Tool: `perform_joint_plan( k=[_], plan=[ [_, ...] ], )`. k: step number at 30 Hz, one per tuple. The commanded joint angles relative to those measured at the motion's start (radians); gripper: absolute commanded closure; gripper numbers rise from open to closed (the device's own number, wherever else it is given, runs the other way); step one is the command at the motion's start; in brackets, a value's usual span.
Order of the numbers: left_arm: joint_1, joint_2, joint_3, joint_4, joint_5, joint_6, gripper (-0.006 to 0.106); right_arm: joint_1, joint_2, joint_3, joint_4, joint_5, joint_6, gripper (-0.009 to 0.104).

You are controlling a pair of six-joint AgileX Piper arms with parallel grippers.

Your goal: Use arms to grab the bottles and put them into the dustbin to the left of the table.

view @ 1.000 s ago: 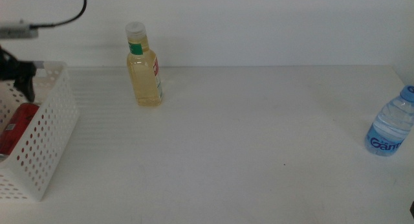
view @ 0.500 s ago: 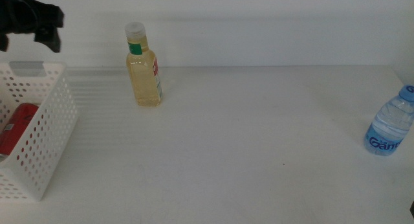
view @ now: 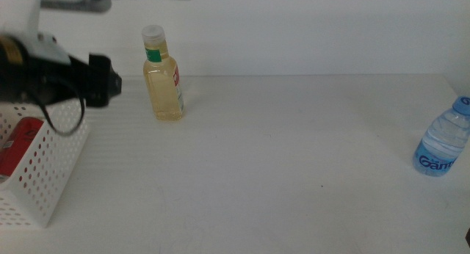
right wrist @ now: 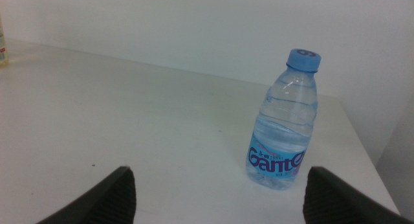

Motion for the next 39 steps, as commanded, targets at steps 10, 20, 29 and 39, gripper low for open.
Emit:
perform_joint_plan(
  k=[10, 20, 29, 39],
  plan=[
    [-0.005, -0.121, 0.370, -0.005, -0.568, -0.109, 0.021, -0.005, -0.028, -0.009, -0.008, -0.070, -0.015, 0.027],
    [-0.003, -0.082, 0.635, -0.006, -1.128, -0.038, 0.021, -0.005, -0.028, -0.009, -0.008, -0.070, -0.015, 0.027],
    [-0.003, 0.072, 0.640, -0.047, -1.346, 0.031, 0.017, -0.005, -0.028, -0.009, -0.008, -0.070, -0.015, 0.027],
    [-0.003, 0.300, 0.519, -0.138, -1.443, 0.104, 0.011, -0.005, -0.028, -0.009, -0.008, -0.070, -0.015, 0.027]
  ],
)
